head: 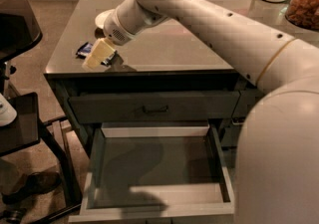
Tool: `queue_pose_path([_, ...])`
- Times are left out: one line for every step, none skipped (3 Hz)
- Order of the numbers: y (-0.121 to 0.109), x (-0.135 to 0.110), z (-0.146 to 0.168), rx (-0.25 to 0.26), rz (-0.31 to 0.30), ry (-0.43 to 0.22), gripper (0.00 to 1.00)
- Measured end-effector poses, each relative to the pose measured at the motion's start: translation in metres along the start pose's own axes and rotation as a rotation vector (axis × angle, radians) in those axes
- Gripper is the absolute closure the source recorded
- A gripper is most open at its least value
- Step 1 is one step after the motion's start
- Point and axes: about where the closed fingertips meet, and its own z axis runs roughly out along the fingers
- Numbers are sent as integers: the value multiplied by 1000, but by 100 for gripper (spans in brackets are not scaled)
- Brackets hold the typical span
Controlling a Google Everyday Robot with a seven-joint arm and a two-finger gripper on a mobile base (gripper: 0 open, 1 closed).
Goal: Place rxbar blueberry into middle drawer
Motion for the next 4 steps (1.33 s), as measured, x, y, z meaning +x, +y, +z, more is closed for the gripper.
queue_pose_path([-10,4,15,-29,27,-16,0])
queue_pose_path([-17,12,29,-54,57,-29,2])
queue_pose_path([-22,19,38,-69,82,-36,8])
queue_pose_path([-22,21,41,-71,96,-43,27])
